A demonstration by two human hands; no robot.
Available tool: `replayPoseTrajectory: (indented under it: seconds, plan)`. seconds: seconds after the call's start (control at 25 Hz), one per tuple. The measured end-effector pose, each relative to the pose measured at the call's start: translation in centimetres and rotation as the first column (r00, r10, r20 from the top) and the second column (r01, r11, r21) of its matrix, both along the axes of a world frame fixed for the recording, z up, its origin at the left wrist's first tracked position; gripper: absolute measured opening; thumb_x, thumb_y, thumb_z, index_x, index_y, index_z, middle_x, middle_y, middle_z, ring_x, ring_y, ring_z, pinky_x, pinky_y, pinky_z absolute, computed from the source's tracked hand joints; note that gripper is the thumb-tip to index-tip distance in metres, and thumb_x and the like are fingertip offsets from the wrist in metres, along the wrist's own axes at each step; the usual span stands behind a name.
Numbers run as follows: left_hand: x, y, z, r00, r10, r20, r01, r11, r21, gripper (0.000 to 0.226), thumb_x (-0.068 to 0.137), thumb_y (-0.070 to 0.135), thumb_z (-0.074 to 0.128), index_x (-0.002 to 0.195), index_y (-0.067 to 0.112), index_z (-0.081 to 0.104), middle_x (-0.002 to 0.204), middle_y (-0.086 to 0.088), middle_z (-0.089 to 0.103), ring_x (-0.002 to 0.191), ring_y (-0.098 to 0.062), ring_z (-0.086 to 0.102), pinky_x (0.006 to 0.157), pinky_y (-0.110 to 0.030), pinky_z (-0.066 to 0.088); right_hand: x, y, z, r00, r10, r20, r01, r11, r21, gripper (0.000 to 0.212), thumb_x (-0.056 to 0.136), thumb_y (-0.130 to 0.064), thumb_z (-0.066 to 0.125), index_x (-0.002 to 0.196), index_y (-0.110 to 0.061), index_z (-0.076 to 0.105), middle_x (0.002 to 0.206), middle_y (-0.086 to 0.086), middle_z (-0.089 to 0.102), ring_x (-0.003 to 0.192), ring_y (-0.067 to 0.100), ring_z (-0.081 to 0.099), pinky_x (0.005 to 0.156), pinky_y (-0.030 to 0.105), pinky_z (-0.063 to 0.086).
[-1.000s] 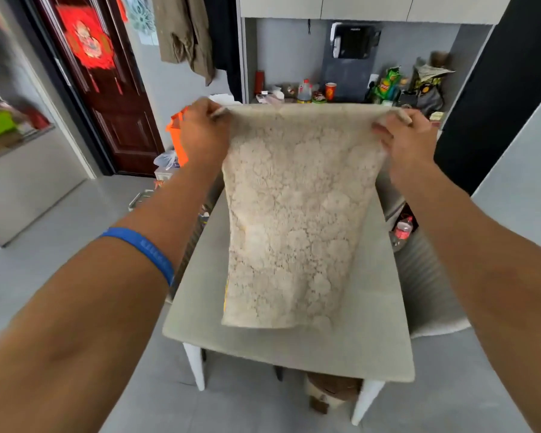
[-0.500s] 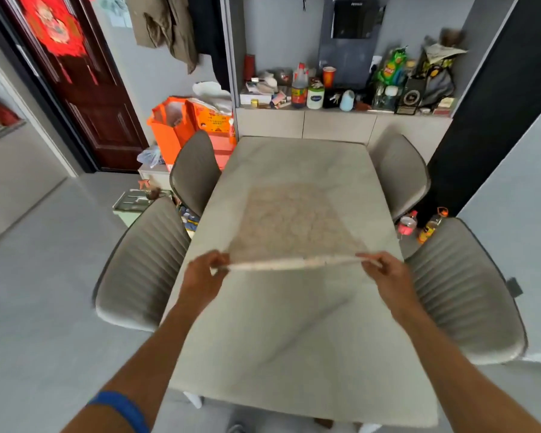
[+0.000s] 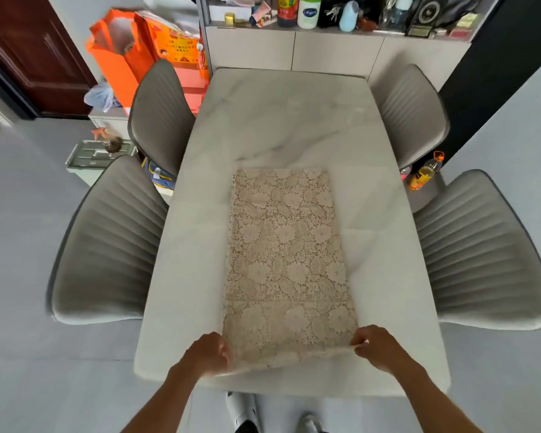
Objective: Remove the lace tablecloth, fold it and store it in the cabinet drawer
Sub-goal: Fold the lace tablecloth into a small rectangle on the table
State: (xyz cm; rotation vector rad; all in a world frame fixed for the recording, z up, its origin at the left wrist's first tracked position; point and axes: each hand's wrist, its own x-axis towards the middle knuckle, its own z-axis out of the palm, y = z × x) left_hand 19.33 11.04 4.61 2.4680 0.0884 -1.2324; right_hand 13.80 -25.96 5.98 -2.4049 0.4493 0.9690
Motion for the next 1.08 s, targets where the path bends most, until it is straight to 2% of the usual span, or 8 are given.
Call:
replayPoseTrajectory:
  seconds: [0.16, 0.32, 0.4, 0.48, 0.6, 0.76, 0.92, 1.08]
  plan:
    - [2.7, -2.1, -0.9, 0.955, 0.284, 0.091, -0.277, 0.957, -0.081, 0.046, 0.079, 0.007, 0.055, 0.122, 0.022, 0.059, 0.126, -0.002, 0.062, 0.111, -0.021, 0.061, 0.087, -0.026, 0.047, 2.6, -0.7, -1.2, 0.978, 0.124, -0.170, -0.116, 0.992, 0.057, 0.031, 0.086, -0.004, 0.051, 0.101, -0.023, 0.070, 0.121, 0.002, 0.067, 0.112, 0.018, 0.063, 0.086, 0.019, 0.047]
    - [3.9, -4.6, -3.8, 0.860, 0.429, 0.277, -0.434, 0.900, -0.047, 0.060, 0.081, 0.021, 0.067, 0.134, 0.022, 0.040, 0.126, -0.013, 0.049, 0.113, -0.034, 0.054, 0.090, -0.042, 0.050, 5.5, -0.1, -4.7, 0.987, 0.093, 0.134, -0.086, 0.995, -0.058, 0.054, 0.083, -0.010, 0.055, 0.135, -0.023, 0.050, 0.138, 0.003, 0.050, 0.118, 0.026, 0.056, 0.094, 0.034, 0.048]
    - [3.6, -4.9, -5.2, 0.858, 0.293, 0.422, -0.351, 0.934, 0.065, 0.063, 0.083, 0.029, 0.070, 0.137, 0.023, 0.038, 0.128, -0.013, 0.048, 0.117, -0.034, 0.049, 0.092, -0.047, 0.047, 6.0, 0.0, -6.5, 0.960, 0.182, 0.214, -0.155, 0.978, -0.139, 0.054, 0.080, -0.019, 0.060, 0.132, -0.025, 0.049, 0.131, 0.005, 0.050, 0.109, 0.028, 0.056, 0.088, 0.039, 0.049]
    - [3.8, -4.8, -6.1, 0.846, -0.059, 0.530, -0.077, 0.970, 0.232, 0.061, 0.085, 0.024, 0.066, 0.140, 0.024, 0.040, 0.135, -0.007, 0.047, 0.120, -0.029, 0.046, 0.094, -0.044, 0.042, 6.5, -0.3, -7.3, 0.922, 0.321, 0.217, -0.270, 0.933, -0.237, 0.045, 0.077, -0.028, 0.061, 0.122, -0.025, 0.052, 0.122, 0.003, 0.056, 0.104, 0.028, 0.055, 0.084, 0.038, 0.046]
    - [5.8, -5.3, -5.9, 0.860, -0.266, 0.435, 0.159, 0.951, 0.266, 0.050, 0.079, 0.011, 0.062, 0.125, 0.028, 0.052, 0.123, 0.001, 0.055, 0.111, -0.023, 0.050, 0.090, -0.038, 0.039, 7.7, -2.0, -7.5, 0.890, 0.427, 0.160, -0.374, 0.885, -0.278, 0.035, 0.078, -0.035, 0.063, 0.111, -0.025, 0.059, 0.118, 0.001, 0.055, 0.106, 0.026, 0.052, 0.084, 0.037, 0.043]
    - [7.6, -4.9, -5.1, 0.861, -0.374, 0.343, 0.274, 0.912, 0.307, 0.017, 0.081, 0.021, 0.071, 0.087, 0.032, 0.059, 0.104, 0.001, 0.050, 0.100, -0.021, 0.049, 0.077, -0.031, 0.040, 7.7, -2.8, -7.0, 0.971, 0.219, 0.091, -0.226, 0.972, 0.068, 0.027, 0.080, -0.015, 0.067, 0.104, -0.021, 0.056, 0.112, -0.002, 0.056, 0.104, 0.022, 0.059, 0.086, 0.034, 0.049]
    - [6.5, -3.6, -5.0, 0.973, -0.095, 0.210, 0.097, 0.995, 0.002, 0.018, 0.082, 0.012, 0.068, 0.090, 0.025, 0.059, 0.091, 0.003, 0.062, 0.085, -0.020, 0.061, 0.064, -0.025, 0.045, 7.2, -3.4, -6.6, 0.998, 0.057, 0.026, -0.061, 0.970, 0.236, 0.037, 0.084, -0.011, 0.068, 0.120, -0.019, 0.064, 0.115, -0.005, 0.063, 0.109, 0.018, 0.062, 0.088, 0.029, 0.049]
    - [9.2, -1.7, -3.9, 0.975, 0.155, 0.161, -0.121, 0.971, -0.205, 0.009, 0.085, 0.015, 0.072, 0.091, 0.020, 0.068, 0.089, 0.003, 0.067, 0.084, -0.017, 0.063, 0.062, -0.017, 0.041, 9.6, -4.2, -5.9, 0.983, -0.072, 0.170, 0.034, 0.975, 0.219, 0.010, 0.090, -0.017, 0.066, 0.098, -0.013, 0.068, 0.084, 0.000, 0.066, 0.080, 0.023, 0.063, 0.061, 0.025, 0.042]
